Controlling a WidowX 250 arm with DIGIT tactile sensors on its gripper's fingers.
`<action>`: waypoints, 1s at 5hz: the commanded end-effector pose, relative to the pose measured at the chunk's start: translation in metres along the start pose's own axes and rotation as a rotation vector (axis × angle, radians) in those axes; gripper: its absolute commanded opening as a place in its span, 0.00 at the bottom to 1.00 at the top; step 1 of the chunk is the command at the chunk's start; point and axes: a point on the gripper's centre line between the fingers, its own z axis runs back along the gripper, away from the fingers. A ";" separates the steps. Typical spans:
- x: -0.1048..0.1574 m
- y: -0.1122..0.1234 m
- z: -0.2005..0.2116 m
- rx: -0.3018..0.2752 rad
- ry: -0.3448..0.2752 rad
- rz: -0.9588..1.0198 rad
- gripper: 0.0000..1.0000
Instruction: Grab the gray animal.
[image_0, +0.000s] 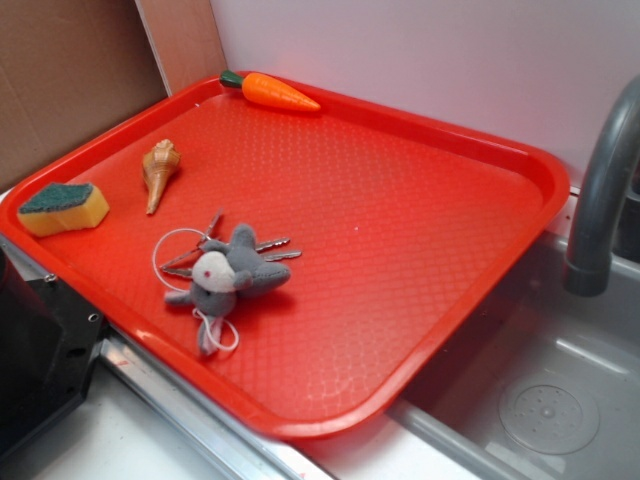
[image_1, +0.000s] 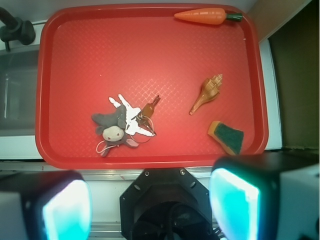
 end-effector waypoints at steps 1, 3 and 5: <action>0.000 0.000 0.000 0.000 0.000 0.000 1.00; 0.017 -0.021 -0.103 0.006 0.054 0.213 1.00; 0.019 -0.051 -0.194 -0.058 0.134 0.105 1.00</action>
